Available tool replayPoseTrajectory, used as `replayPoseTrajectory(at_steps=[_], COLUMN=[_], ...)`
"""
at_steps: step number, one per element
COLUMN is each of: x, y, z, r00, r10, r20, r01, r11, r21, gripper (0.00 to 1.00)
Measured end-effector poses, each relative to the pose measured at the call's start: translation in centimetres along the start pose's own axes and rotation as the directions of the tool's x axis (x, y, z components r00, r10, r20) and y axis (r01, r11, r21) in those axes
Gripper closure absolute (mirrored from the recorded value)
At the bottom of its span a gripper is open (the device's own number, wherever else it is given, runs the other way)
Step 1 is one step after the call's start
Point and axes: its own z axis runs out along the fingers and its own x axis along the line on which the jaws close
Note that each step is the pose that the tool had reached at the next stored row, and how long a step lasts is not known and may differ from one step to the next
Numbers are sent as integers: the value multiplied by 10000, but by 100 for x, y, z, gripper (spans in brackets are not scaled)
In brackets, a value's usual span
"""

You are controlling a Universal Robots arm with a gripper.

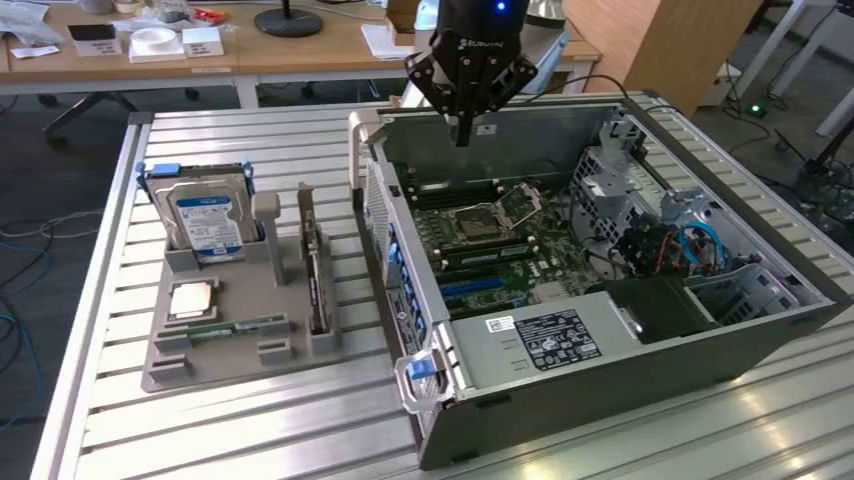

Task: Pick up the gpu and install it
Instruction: 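Reach for the gpu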

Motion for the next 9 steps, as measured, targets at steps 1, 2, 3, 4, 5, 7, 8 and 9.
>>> replayPoseTrajectory(at_steps=[1, 2, 3, 4, 5, 7, 8, 9], x=[8, 15, 22, 30, 38, 53, 60, 67], y=[-1, -1, -2, -2, -3, -4, -4, -5], z=[0, 1, 1, 1, 1, 1, 1, 1], r00=[10000, 10000, 10000, 10000, 10000, 10000, 10000, 10000], r10=[0, 0, 0, 0, 0, 0, 0, 0], r20=[0, 0, 0, 0, 0, 0, 0, 0], r01=[0, 0, 0, 0, 0, 0, 0, 0], r11=[10000, 10000, 10000, 10000, 10000, 10000, 10000, 10000], r21=[0, 0, 0, 0, 0, 0, 0, 0], gripper=[89, 89, 89, 89, 89, 89, 89, 89])
